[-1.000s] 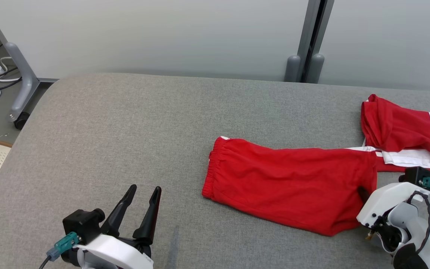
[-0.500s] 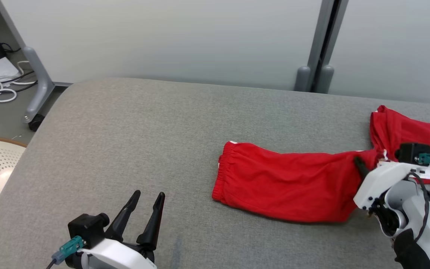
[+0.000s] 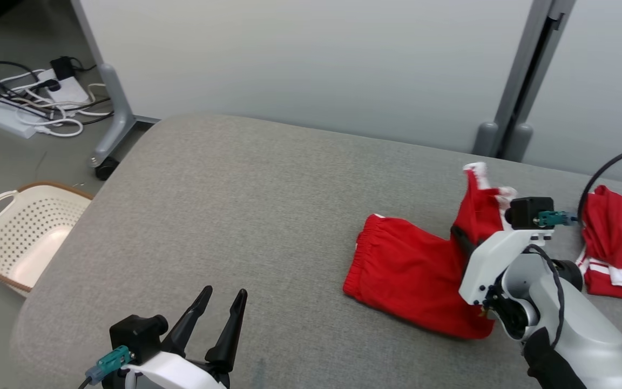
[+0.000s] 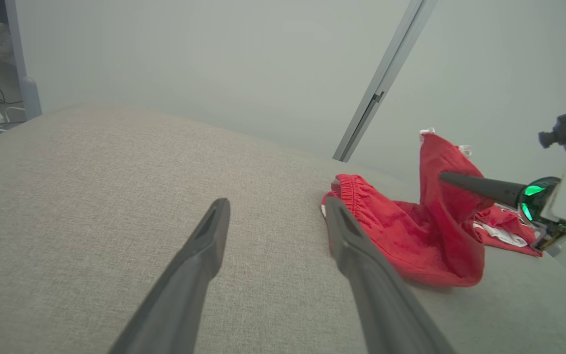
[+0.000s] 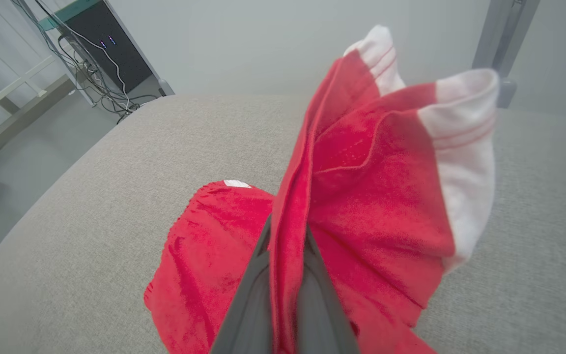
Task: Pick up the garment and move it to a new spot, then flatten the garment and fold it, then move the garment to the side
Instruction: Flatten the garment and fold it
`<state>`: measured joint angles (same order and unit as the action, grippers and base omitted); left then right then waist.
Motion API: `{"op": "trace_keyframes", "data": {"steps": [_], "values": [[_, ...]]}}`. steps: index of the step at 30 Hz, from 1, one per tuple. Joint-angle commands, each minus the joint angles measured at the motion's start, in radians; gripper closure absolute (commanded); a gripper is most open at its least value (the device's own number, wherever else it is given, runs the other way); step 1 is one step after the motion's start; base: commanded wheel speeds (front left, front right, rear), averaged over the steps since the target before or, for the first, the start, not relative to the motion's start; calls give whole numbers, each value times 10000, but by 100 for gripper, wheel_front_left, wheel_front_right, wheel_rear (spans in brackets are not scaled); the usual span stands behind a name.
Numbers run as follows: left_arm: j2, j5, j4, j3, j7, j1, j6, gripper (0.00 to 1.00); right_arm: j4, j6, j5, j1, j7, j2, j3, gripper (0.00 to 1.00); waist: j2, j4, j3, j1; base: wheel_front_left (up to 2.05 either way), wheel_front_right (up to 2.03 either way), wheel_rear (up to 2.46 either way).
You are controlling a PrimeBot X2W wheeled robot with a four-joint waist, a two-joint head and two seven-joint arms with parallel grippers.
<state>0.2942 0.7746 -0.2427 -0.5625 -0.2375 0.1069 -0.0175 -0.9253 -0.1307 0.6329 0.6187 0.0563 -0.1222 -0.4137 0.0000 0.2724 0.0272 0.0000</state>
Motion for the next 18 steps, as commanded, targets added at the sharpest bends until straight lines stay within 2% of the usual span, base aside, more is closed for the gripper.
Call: {"op": "trace_keyframes", "data": {"steps": [1, 8, 13, 15, 16, 17, 18], "values": [[26, 9, 8, -4, 28, -3, 37, 0, -95, -5, 128, 127, 99, 67, -55, 100, 0, 261, 21, 0, 0, 0, 0], [81, -40, 11, -92, 145, 163, 33, 0, -741, -5, 433, 473, 454, 366, -377, 100, 0, 929, -98, 0, 0, 0, 0], [103, -30, 21, -130, 167, 205, 27, 0, -1143, -5, 584, 676, 503, 453, -594, 98, 0, 1150, -161, 0, 0, 0, 0], [108, -18, 20, -138, 182, 218, 21, 0, -1265, -5, 636, 735, 569, 536, -712, 84, 0, 1182, -185, 0, 0, 0, 0], [111, -5, 17, -135, 187, 219, 12, 0, -1343, -5, 660, 749, 616, 579, -778, 72, 0, 1183, -200, 0, 0, 0, 0], [118, 11, 10, -135, 193, 215, 1, 0, -1373, -5, 694, 766, 655, 608, -875, 54, 0, 1179, -210, 0, 0, 0, 0], [124, 24, 9, -132, 192, 218, 0, 0, -1334, -5, 758, 831, 601, 632, -958, 0, 0, 1167, -222, 0, 0, 0, 0]]}}
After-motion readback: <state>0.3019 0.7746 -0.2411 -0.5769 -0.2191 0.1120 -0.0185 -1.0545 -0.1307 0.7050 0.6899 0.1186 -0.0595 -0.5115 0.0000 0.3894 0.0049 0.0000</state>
